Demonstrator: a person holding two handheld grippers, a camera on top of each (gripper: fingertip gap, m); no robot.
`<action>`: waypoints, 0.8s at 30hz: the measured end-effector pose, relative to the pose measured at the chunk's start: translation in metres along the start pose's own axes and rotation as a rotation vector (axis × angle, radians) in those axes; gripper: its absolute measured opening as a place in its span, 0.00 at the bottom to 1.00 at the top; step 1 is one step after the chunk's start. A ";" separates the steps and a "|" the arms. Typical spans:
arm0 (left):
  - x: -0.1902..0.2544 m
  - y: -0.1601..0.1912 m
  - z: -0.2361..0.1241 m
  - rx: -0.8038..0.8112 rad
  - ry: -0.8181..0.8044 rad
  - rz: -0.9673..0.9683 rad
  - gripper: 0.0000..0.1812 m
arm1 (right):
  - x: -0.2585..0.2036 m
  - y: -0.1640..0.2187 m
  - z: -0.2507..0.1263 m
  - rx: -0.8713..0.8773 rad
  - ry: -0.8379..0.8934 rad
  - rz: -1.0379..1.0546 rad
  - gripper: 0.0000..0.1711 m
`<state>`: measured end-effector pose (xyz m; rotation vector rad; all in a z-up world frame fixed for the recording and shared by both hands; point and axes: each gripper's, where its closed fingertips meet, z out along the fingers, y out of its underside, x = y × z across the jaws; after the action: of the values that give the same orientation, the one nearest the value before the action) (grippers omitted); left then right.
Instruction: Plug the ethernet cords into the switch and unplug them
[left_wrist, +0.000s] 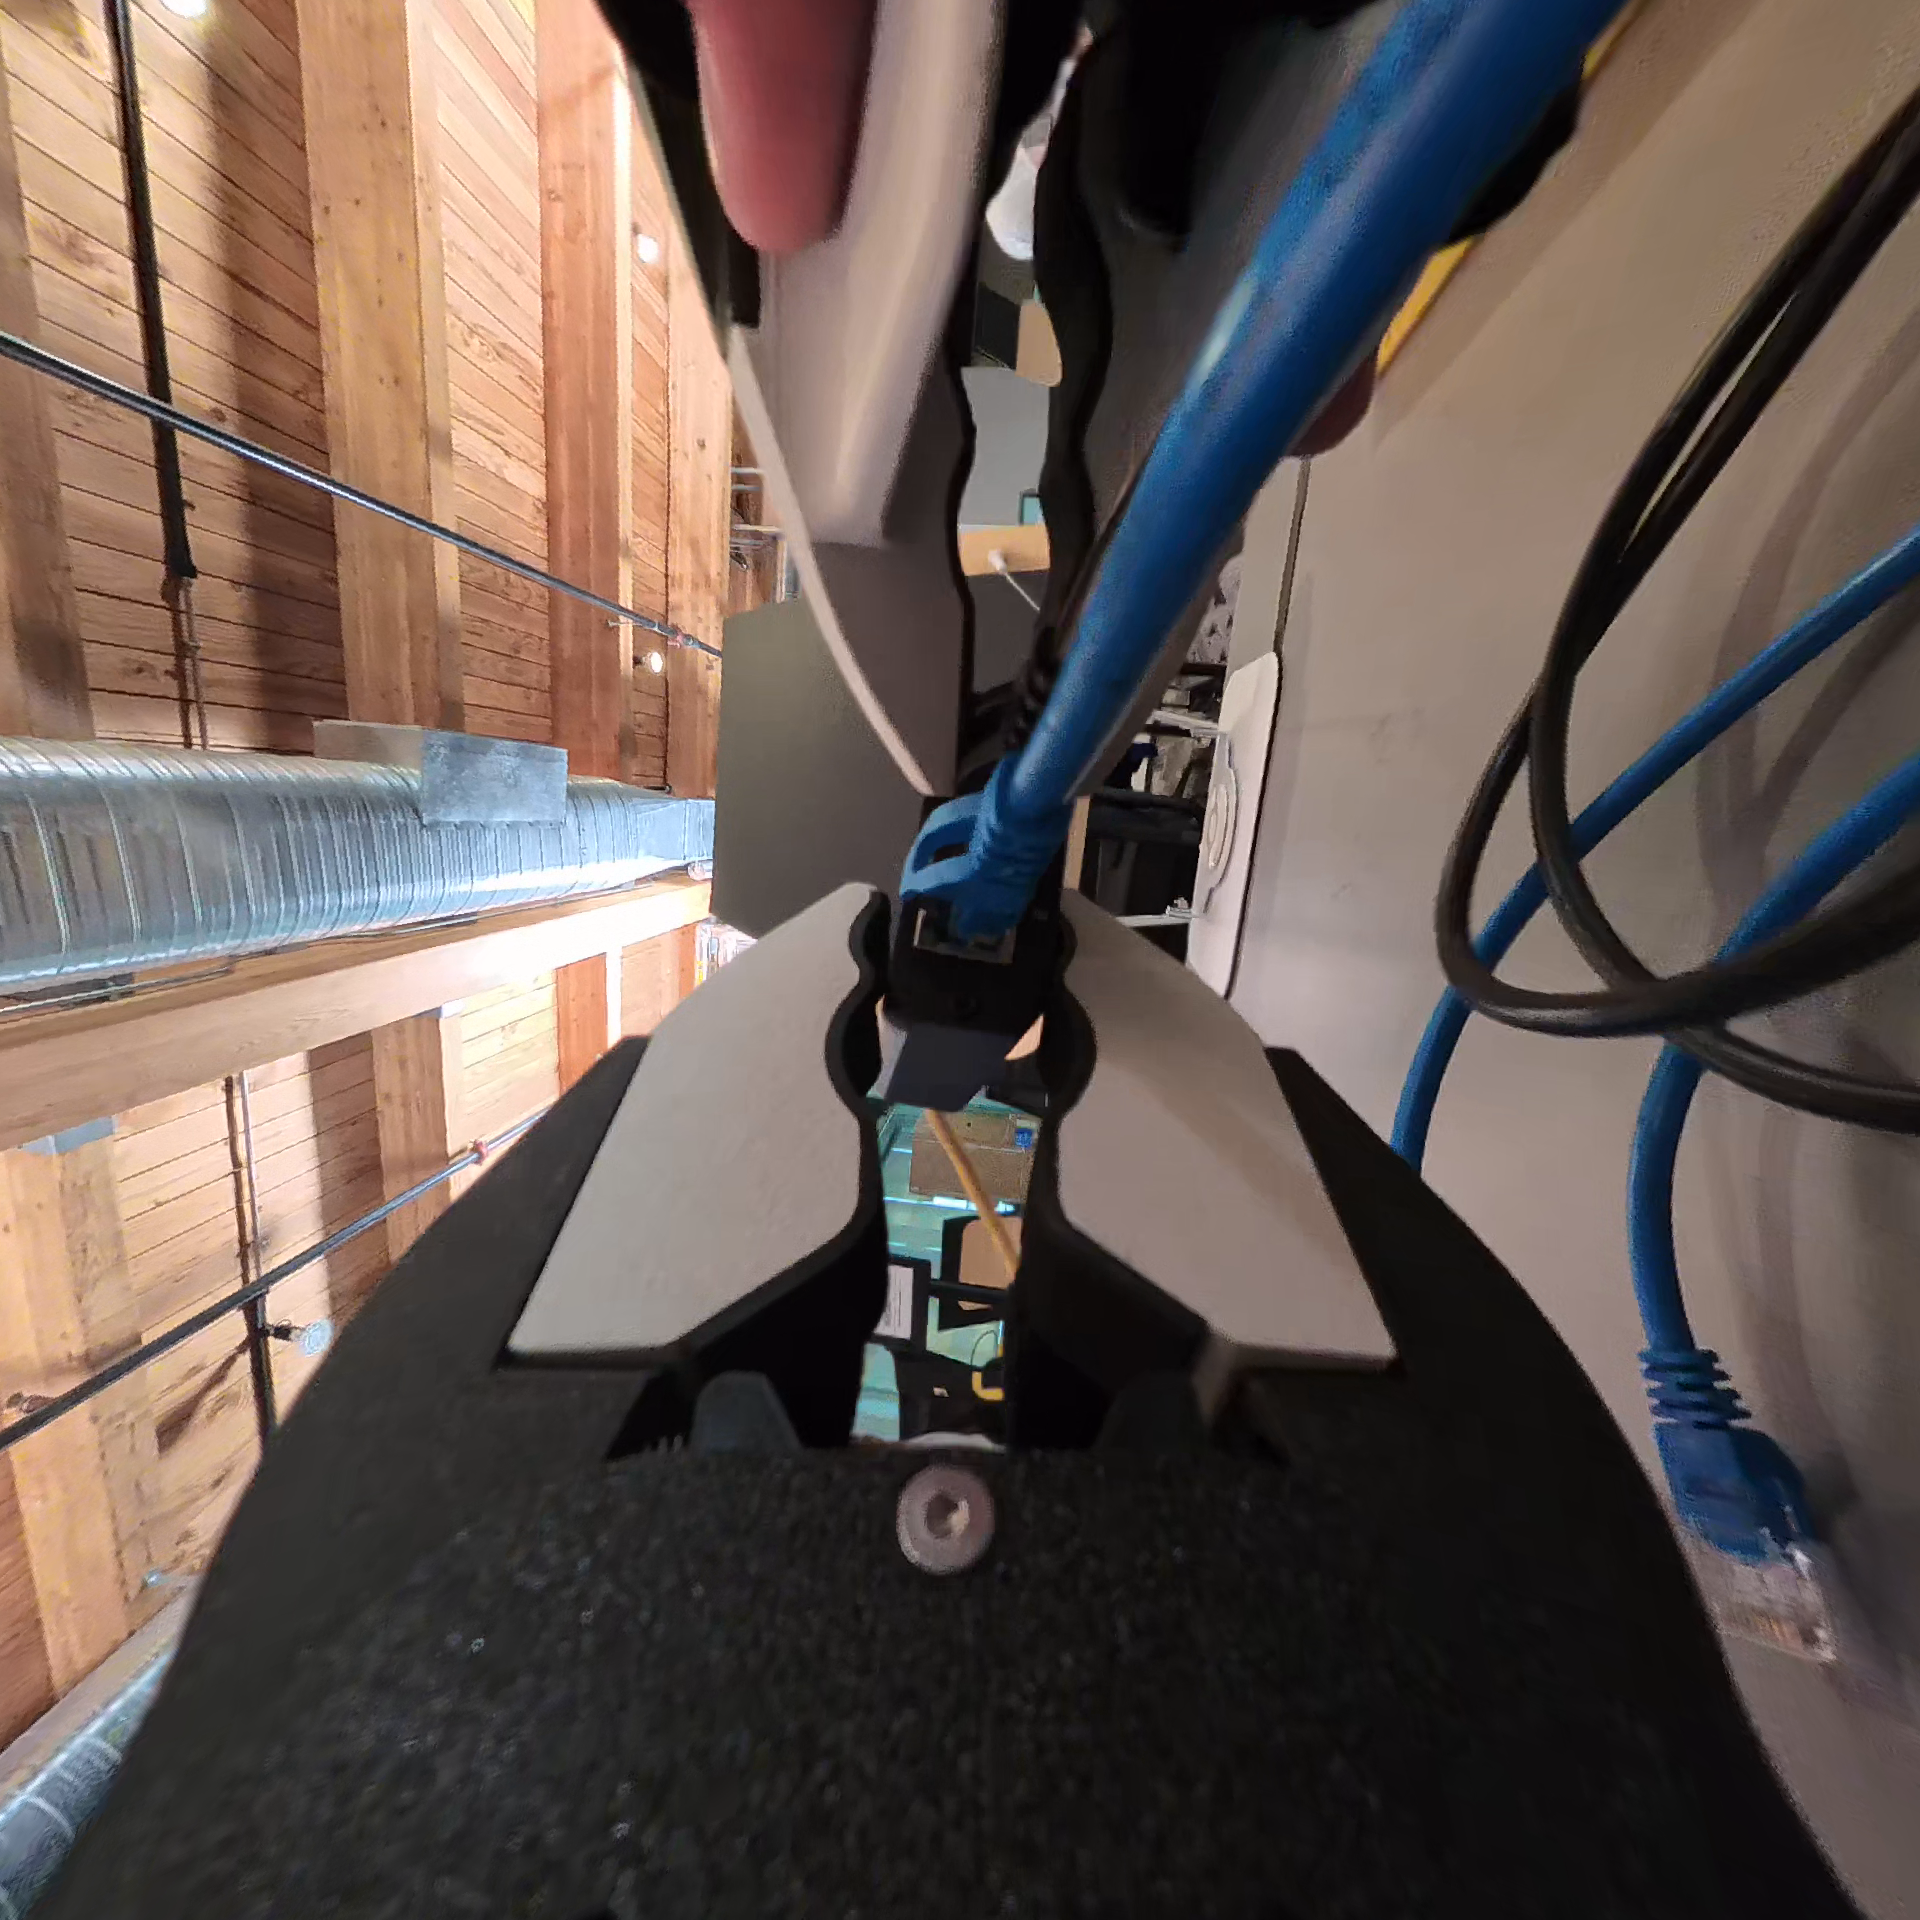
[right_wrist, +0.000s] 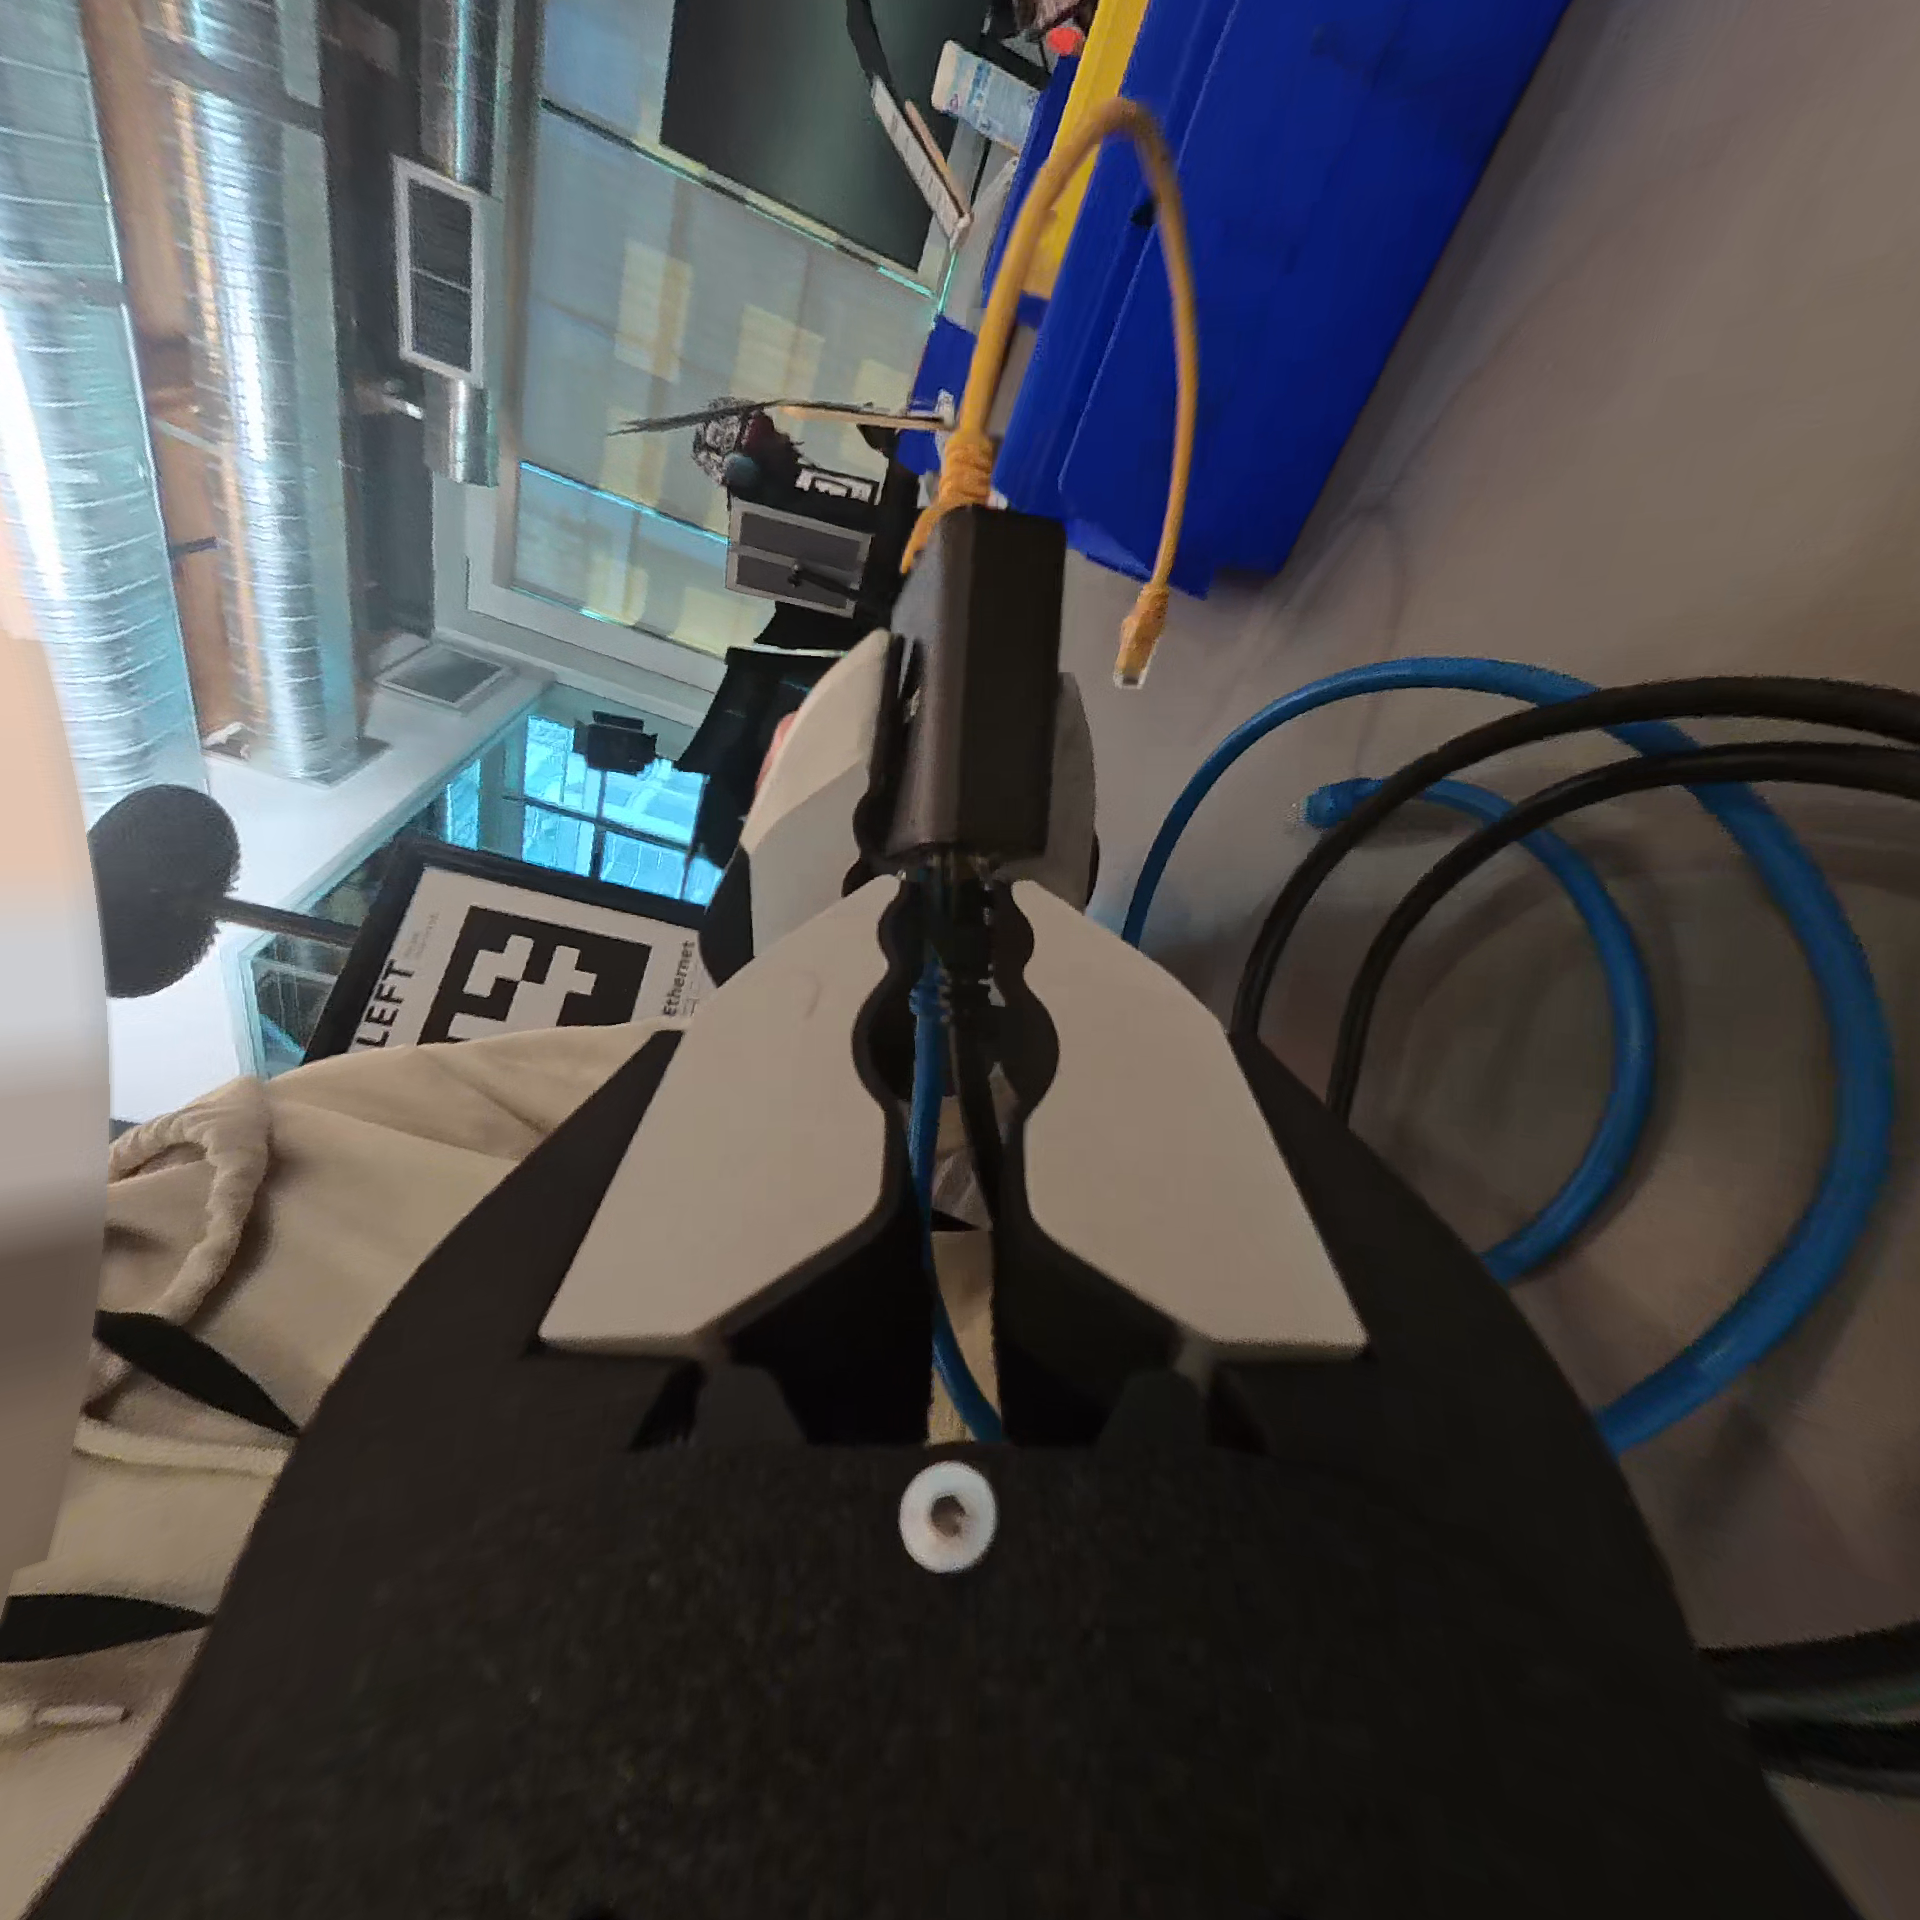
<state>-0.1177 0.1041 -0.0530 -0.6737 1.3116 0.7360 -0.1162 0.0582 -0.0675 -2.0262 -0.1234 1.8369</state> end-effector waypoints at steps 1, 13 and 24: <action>0.002 0.000 0.000 -0.006 0.005 -0.006 0.14 | 0.002 0.000 0.000 0.009 -0.001 0.001 0.07; 0.030 0.014 0.011 -0.076 0.187 -0.077 0.13 | 0.022 -0.015 -0.012 0.028 0.521 -0.594 0.11; 0.032 0.018 0.013 -0.111 0.217 -0.075 0.13 | 0.029 -0.008 -0.009 -0.040 0.905 -0.895 0.05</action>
<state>-0.1212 0.1282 -0.0835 -0.9072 1.4423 0.6929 -0.1018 0.0730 -0.0908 -2.1005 -0.6601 0.3417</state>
